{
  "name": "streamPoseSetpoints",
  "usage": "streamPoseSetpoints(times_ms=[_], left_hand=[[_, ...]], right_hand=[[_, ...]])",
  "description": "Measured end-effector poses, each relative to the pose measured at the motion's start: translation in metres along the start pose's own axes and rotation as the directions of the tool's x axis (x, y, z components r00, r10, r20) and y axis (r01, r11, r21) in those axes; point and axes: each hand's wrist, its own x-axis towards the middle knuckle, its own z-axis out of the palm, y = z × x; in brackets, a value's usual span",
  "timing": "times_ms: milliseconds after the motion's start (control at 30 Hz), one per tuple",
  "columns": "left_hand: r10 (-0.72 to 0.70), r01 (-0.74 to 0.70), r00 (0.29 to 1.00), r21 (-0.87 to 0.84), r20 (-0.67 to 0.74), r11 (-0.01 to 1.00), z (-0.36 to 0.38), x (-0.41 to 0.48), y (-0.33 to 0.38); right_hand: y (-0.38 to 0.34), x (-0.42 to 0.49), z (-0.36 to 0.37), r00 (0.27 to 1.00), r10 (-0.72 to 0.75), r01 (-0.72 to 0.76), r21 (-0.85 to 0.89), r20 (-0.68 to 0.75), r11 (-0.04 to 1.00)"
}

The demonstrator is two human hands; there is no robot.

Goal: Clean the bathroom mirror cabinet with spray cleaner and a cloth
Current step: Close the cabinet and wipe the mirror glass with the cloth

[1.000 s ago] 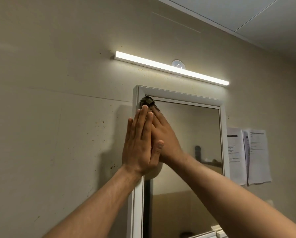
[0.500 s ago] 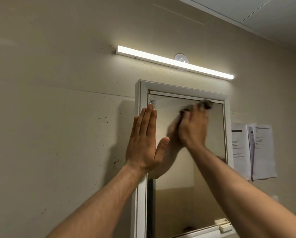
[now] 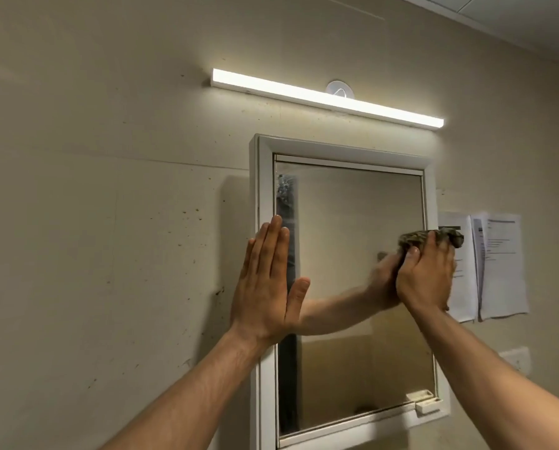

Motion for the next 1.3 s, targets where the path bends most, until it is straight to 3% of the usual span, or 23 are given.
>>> streamPoseSetpoints(times_ms=[67, 100, 167, 233, 267, 333, 400, 433, 467, 533, 567, 633, 733, 800, 833, 933, 1000, 1067, 1100, 1133, 1200, 1233, 1300], left_hand=[[-0.009, 0.009, 1.0, -0.009, 0.0, 1.0, -0.001, 0.0, 0.001], [-0.013, 0.013, 1.0, -0.023, 0.005, 1.0, -0.004, 0.0, 0.002], [-0.019, 0.019, 1.0, -0.068, 0.005, 0.997, -0.008, 0.0, 0.003], [-0.029, 0.029, 1.0, -0.078, -0.009, 0.997, -0.01, -0.002, 0.004], [-0.03, 0.029, 0.999, -0.059, -0.017, 0.998, -0.011, -0.005, 0.003], [-0.023, 0.022, 1.0, -0.017, -0.018, 1.0, -0.012, -0.015, -0.003], [-0.017, 0.016, 1.0, -0.003, -0.01, 1.0, -0.011, -0.024, -0.01], [-0.001, 0.001, 1.0, 0.0, 0.003, 1.0, -0.009, -0.027, -0.013], [0.023, -0.024, 0.999, 0.007, 0.023, 1.0, -0.007, -0.029, -0.014], [0.064, -0.065, 0.996, 0.027, 0.066, 0.998, 0.001, -0.034, -0.01], [0.061, -0.064, 0.995, 0.029, 0.081, 0.998, 0.005, -0.038, -0.008], [0.031, -0.033, 0.996, 0.023, 0.085, 0.999, 0.01, -0.042, -0.006], [0.031, -0.033, 0.996, 0.025, 0.081, 0.999, 0.009, -0.042, -0.007], [0.044, -0.044, 0.995, 0.003, 0.088, 0.999, 0.005, -0.04, -0.004], [0.042, -0.04, 0.995, -0.015, 0.085, 0.999, 0.003, -0.039, -0.003], [0.018, -0.016, 0.996, -0.023, 0.083, 1.0, -0.006, -0.045, -0.002], [0.029, -0.031, 0.993, 0.016, 0.117, 0.999, -0.011, -0.056, -0.007], [0.043, -0.053, 0.986, 0.062, 0.163, 0.997, -0.014, -0.07, -0.015], [0.042, -0.058, 0.983, 0.084, 0.179, 0.995, -0.014, -0.075, -0.017], [0.035, -0.056, 0.982, 0.108, 0.188, 0.993, -0.013, -0.078, -0.017], [-0.004, -0.025, 0.982, 0.151, 0.19, 0.988, -0.009, -0.083, -0.013], [-0.022, -0.008, 0.981, 0.157, 0.191, 0.988, -0.007, -0.084, -0.011], [-0.042, 0.016, 0.982, 0.138, 0.183, 0.99, -0.002, -0.086, -0.011]], right_hand=[[-0.025, -0.014, 0.007, 0.997, 0.078, -0.078, 0.018, 0.002, 0.997], [-0.044, -0.029, 0.01, 0.999, 0.032, -0.033, 0.043, 0.013, 0.999], [-0.086, -0.069, 0.02, 0.963, -0.269, 0.266, 0.08, 0.028, 0.96], [-0.116, -0.111, 0.031, 0.77, -0.632, 0.622, 0.116, 0.089, 0.774], [-0.121, -0.126, 0.035, 0.659, -0.743, 0.73, 0.136, 0.12, 0.67], [-0.112, -0.133, 0.038, 0.519, -0.845, 0.827, 0.174, 0.126, 0.534], [-0.086, -0.12, 0.033, 0.472, -0.874, 0.86, 0.158, 0.118, 0.485], [-0.069, -0.112, 0.031, 0.511, -0.852, 0.842, 0.131, 0.117, 0.523], [-0.049, -0.102, 0.028, 0.612, -0.783, 0.776, 0.109, 0.11, 0.621], [-0.007, -0.082, 0.02, 0.9, -0.428, 0.419, 0.108, 0.079, 0.901], [0.012, -0.075, 0.015, 0.981, -0.185, 0.178, 0.098, 0.058, 0.979], [0.033, -0.068, 0.009, 0.99, 0.135, -0.136, 0.05, 0.028, 0.989], [0.014, -0.088, 0.015, 0.989, 0.148, -0.148, 0.076, 0.01, 0.986], [-0.022, -0.121, 0.022, 0.999, -0.039, 0.037, 0.116, 0.014, 0.993], [-0.041, -0.142, 0.026, 0.978, -0.208, 0.201, 0.142, 0.034, 0.969], [-0.074, -0.202, 0.038, 0.733, -0.663, 0.632, 0.208, 0.154, 0.747], [-0.064, -0.206, 0.037, 0.621, -0.763, 0.727, 0.232, 0.181, 0.647], [-0.043, -0.19, 0.032, 0.566, -0.804, 0.786, 0.175, 0.183, 0.593], [-0.029, -0.181, 0.03, 0.604, -0.776, 0.766, 0.137, 0.182, 0.628], [-0.013, -0.17, 0.028, 0.705, -0.69, 0.683, 0.107, 0.165, 0.723], [0.027, -0.155, 0.022, 0.954, -0.284, 0.275, 0.096, 0.096, 0.957], [0.048, -0.153, 0.019, 0.997, -0.037, 0.029, 0.106, 0.068, 0.994], [0.081, -0.159, 0.014, 0.965, 0.25, -0.257, 0.09, 0.08, 0.962]])
